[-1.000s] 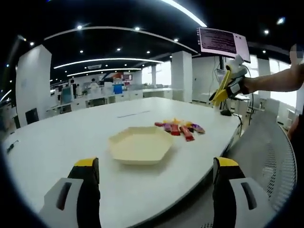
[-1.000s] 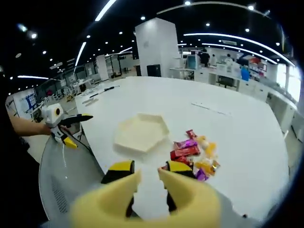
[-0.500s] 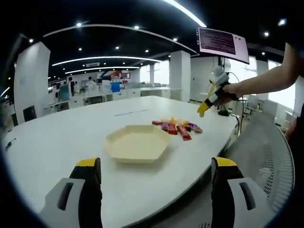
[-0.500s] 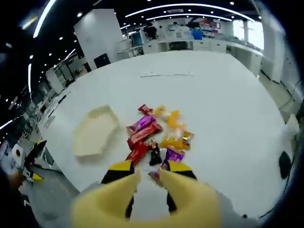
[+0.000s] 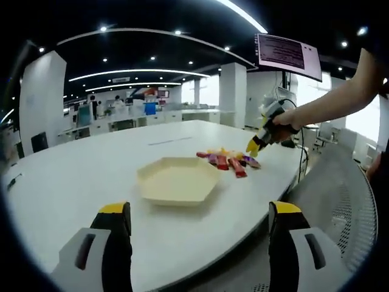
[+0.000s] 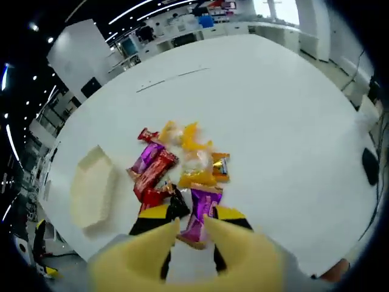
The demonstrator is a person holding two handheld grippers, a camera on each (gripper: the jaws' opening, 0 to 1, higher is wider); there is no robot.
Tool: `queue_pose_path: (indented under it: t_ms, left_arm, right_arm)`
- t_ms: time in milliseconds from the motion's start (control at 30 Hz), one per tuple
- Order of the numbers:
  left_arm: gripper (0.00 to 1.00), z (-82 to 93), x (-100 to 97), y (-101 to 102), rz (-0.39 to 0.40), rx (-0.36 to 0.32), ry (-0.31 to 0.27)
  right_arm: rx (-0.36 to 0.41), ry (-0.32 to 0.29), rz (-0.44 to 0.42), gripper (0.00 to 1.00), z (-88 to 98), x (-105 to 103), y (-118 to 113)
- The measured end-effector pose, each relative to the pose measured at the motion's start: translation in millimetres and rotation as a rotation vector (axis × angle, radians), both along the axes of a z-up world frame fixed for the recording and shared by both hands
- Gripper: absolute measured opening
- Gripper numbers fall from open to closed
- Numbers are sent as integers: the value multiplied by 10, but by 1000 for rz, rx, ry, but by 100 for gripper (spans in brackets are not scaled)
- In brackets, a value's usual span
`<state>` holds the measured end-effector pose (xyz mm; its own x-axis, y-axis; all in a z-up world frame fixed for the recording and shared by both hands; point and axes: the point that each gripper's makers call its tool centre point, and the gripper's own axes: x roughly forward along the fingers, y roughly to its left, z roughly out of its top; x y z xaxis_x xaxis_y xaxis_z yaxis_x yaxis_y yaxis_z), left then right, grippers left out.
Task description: Place the target food into the container with the food tongs after gripping and lifting it, then release it inside without dropping or visibly crushing the food.
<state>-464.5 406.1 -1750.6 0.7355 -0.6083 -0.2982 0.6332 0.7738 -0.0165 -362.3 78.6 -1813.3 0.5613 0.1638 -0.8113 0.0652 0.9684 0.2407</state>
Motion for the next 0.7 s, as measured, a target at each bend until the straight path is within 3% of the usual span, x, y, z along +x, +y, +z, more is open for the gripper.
queue_pose_path:
  t_ms: [333,433,500,633,700]
  left_arm:
    - [85,-32,-18,-18,-13,3,23]
    - [85,-34,-19,-17,-14,3,25]
    - [84,-37,-20,-17,-14,4,27]
    - [83,-33,-17,-22,-16,2,26]
    - [83,-34,-19,-27,-19,1,27]
  right_arm:
    - [-47,46,-44,27,-155,11,-37]
    - [-124,101,-6,27,-264,-66,-96]
    - [-102,65,-19,26,-216,-7,-65]
    - [-103,66,-26,24,-218,-18,-80]
    - [-113,72,10,23,-221,-19,-75]
